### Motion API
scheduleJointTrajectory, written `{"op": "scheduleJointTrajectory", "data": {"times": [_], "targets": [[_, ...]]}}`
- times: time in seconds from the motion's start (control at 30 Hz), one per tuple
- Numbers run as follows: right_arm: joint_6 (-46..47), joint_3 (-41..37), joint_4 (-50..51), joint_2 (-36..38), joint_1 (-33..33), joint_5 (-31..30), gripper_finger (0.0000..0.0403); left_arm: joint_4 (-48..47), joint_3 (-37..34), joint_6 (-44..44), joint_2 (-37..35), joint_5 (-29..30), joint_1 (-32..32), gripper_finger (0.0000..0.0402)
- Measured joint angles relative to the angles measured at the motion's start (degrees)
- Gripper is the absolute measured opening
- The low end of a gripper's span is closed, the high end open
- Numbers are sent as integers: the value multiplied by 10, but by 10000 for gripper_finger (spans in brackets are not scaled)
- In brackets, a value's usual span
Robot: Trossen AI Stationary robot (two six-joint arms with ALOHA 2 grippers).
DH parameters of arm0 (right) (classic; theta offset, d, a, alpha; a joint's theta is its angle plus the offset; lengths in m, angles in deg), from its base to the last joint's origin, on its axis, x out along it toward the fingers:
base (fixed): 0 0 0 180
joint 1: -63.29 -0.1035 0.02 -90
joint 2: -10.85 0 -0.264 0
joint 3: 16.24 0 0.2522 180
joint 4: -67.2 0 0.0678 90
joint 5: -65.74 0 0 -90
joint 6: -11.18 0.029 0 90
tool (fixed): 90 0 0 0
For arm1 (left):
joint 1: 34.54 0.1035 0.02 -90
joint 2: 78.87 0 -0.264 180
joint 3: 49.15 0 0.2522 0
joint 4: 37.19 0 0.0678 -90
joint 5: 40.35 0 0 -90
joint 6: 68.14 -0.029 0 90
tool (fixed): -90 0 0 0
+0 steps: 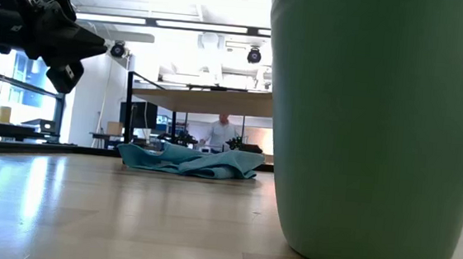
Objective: Stack small to large cups/mugs on shelf
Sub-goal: Put the purple cup on the shelf
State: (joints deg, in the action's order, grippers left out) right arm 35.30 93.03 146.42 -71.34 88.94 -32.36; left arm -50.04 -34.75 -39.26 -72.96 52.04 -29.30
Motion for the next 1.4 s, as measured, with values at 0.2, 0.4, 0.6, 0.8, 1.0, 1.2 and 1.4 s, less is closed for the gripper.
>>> {"op": "scheduleJointTrajectory", "data": {"times": [0.2,0.4,0.6,0.8,1.0,1.2,1.4], "targets": [[-1,0,8,0,10,-2,0,0,0,0,0,0,0,42],[-1,0,12,0,10,3,0,0,0,0,0,0,0,42],[-1,0,14,0,10,11,0,0,0,0,0,0,0,42],[-1,0,13,0,10,14,0,0,0,0,0,0,0,42],[-1,0,1,0,10,22,26,0,0,0,0,0,0,42],[1,1,-3,0,10,22,46,0,0,0,0,0,0,42],[5,1,-2,-4,10,22,47,0,0,-1,0,0,0,42]]}}
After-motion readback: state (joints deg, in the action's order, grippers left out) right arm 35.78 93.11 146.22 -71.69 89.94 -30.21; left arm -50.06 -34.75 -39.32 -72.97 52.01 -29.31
